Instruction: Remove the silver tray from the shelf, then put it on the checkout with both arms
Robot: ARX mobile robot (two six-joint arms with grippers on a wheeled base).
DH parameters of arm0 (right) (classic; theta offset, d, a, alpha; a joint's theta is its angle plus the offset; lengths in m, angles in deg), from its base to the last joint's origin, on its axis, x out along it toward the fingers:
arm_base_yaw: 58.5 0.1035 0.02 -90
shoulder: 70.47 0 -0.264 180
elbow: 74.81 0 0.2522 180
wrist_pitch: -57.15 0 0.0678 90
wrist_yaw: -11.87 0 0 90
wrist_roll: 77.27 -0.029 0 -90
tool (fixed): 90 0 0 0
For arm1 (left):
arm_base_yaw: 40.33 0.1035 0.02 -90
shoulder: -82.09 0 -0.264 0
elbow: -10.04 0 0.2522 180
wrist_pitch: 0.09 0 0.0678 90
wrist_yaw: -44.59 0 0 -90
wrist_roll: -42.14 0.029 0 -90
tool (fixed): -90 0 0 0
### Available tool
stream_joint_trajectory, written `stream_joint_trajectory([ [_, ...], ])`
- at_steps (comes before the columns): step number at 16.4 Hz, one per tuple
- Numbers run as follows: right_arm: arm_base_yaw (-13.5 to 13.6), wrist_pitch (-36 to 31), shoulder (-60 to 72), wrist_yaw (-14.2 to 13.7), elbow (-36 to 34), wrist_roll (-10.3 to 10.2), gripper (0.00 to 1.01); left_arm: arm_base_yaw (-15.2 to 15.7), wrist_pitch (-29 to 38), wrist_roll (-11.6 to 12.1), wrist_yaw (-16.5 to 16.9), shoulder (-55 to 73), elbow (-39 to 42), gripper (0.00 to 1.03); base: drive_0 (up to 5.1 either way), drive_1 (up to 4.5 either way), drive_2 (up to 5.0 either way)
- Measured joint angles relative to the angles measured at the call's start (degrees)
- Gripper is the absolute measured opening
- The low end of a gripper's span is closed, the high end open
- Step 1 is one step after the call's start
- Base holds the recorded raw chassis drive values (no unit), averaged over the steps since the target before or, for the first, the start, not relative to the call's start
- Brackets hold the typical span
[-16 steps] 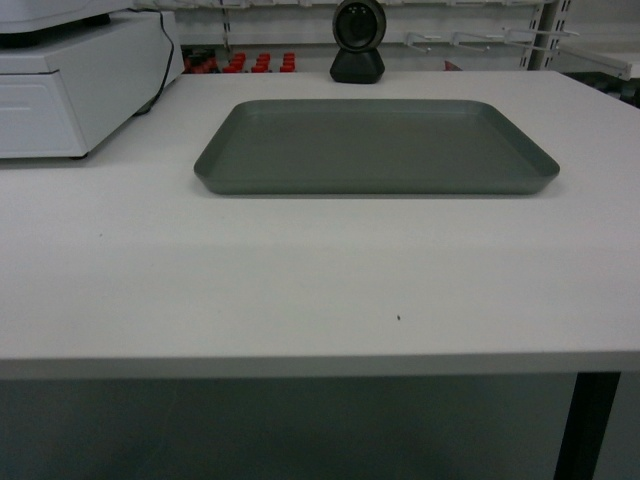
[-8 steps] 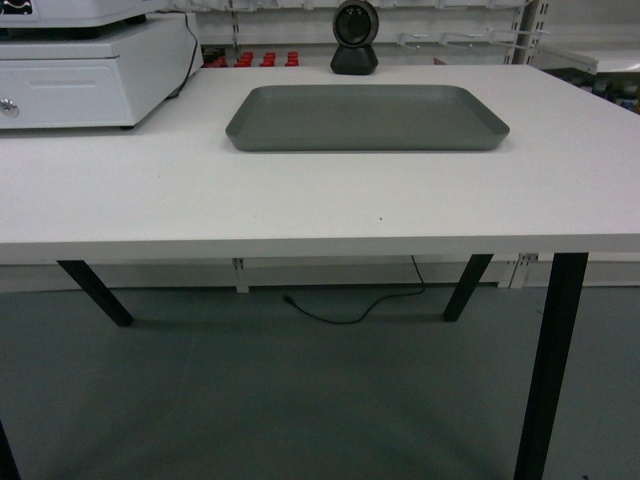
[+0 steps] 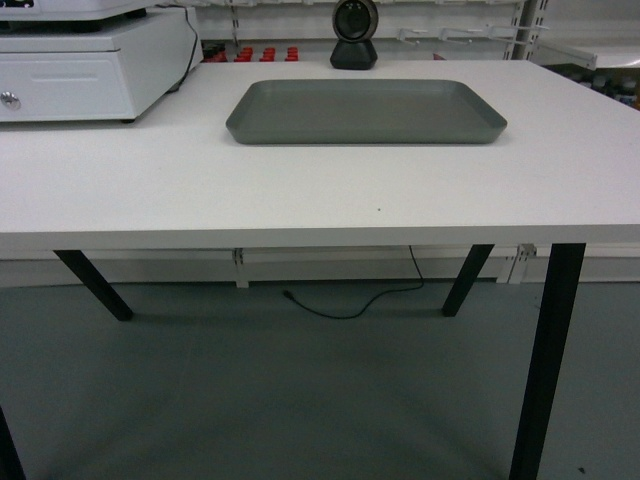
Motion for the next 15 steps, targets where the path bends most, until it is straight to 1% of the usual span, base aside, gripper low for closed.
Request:
stream_joint_trajectory([
  [11,0.00,0.02,0.00,-0.02,0.00,-0.04,0.98,0.00,-0.02,0.00,0.02,0.00,0.00,0.98,0.0,0.00,0.0],
  [15,0.00,0.02,0.00,0.02,0.00,0.24,0.98,0.00,-0.09,0.02,-0.02,0.00,0.00,0.98,0.0,0.00,0.0],
])
